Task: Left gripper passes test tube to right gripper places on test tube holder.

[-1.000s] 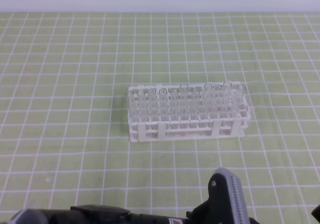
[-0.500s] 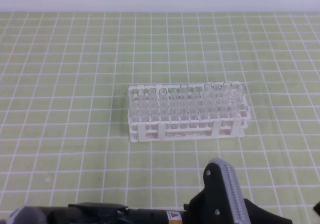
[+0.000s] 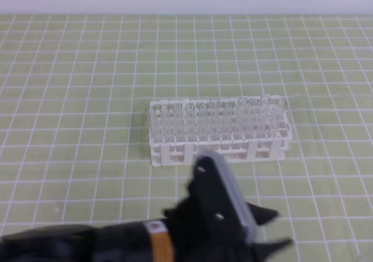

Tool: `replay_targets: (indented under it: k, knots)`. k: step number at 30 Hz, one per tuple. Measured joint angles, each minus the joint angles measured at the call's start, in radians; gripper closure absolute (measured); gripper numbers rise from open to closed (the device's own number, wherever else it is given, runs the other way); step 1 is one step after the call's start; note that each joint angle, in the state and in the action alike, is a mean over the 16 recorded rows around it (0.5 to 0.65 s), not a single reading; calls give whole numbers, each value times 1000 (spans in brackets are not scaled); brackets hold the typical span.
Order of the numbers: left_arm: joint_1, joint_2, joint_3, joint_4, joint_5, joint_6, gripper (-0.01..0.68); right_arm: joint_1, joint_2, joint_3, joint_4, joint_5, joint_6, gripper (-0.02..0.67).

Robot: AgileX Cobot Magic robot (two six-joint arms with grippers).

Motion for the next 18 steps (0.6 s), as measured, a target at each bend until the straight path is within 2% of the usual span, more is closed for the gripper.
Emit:
replay_targets:
  k: [6, 10, 14, 18]
  knots:
    - [3, -268, 18, -27, 362, 0, 570, 0, 0, 0, 0, -13, -7, 550]
    - [2, -461, 57, -61, 540, 0, 638, 0, 0, 0, 0, -19, -8, 550]
    - [2, -644, 119, -105, 649, -1, 672, 0, 0, 0, 1, -24, -8, 550]
    - [2, -799, 186, -149, 686, -2, 673, 0, 0, 0, 1, -26, -8, 550]
